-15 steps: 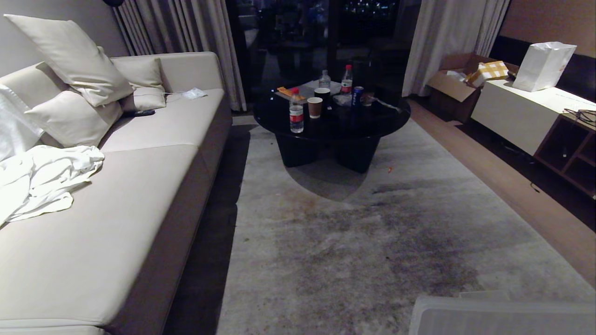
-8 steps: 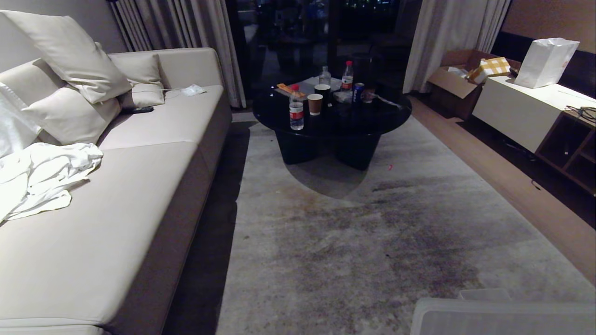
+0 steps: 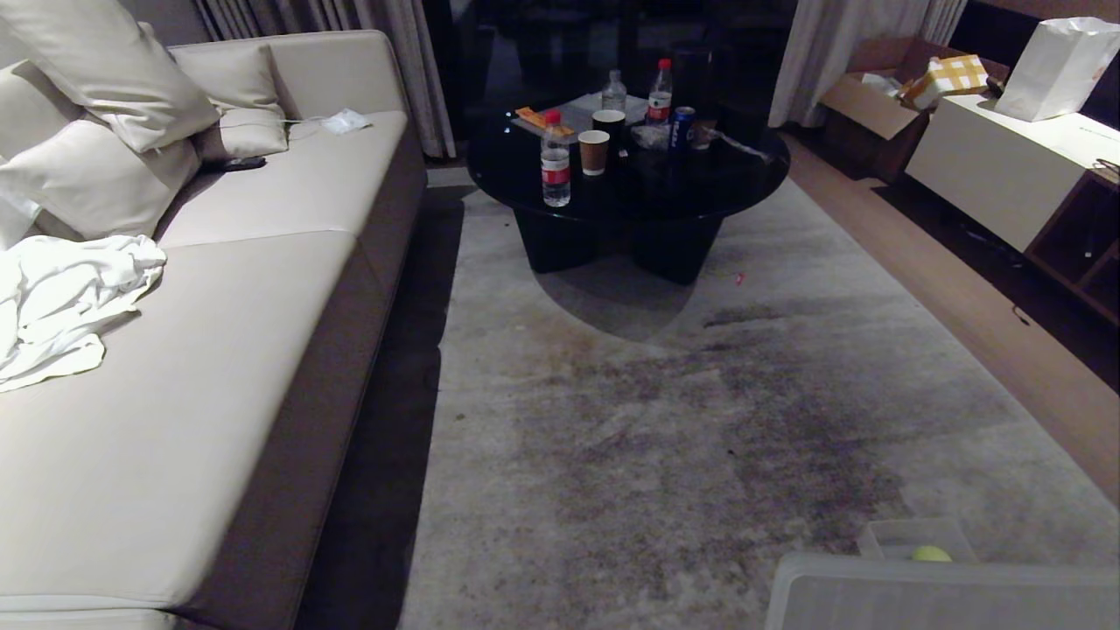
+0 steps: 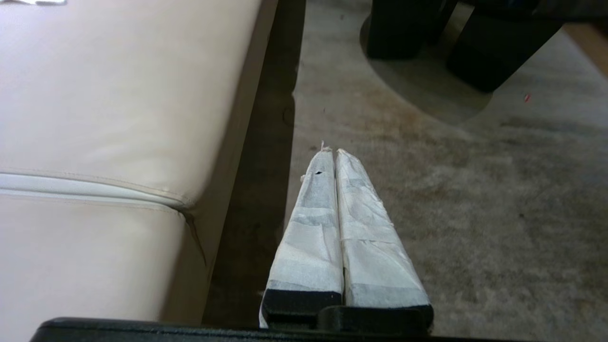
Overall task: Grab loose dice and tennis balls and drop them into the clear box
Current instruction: Close the lid
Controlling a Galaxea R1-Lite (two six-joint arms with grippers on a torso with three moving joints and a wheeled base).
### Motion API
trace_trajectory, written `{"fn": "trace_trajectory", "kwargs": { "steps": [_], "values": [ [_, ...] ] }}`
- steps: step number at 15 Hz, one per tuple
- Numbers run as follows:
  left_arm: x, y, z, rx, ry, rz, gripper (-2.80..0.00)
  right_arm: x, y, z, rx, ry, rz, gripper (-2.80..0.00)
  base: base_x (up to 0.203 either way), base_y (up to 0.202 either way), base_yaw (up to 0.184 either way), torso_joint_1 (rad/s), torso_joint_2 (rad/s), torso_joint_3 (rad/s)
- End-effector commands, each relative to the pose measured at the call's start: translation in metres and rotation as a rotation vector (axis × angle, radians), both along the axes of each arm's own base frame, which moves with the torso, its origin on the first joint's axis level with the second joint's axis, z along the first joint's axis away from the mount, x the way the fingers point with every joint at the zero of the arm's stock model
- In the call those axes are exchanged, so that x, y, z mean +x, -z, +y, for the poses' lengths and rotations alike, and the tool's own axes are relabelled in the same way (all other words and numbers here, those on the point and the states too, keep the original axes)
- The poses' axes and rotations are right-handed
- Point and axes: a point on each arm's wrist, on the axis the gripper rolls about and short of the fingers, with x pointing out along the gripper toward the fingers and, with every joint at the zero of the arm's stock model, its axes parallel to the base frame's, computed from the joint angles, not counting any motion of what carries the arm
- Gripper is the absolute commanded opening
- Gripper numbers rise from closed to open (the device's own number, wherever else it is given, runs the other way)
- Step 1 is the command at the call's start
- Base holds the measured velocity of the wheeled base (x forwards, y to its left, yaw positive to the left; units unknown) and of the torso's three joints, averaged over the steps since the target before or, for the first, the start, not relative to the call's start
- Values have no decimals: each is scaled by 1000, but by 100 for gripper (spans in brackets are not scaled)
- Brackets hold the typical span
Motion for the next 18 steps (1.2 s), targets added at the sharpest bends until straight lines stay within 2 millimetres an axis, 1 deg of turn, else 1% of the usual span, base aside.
{"fn": "trace_trajectory", "kwargs": {
  "steps": [1,18],
  "values": [
    [0,0,0,-1,-1,3,-280,0,0,0,0,0,1,-280,0,0,0,2,2,-203],
    [0,0,0,-1,-1,3,-280,0,0,0,-1,-2,1,-280,0,0,0,3,2,-197]
  ]
}}
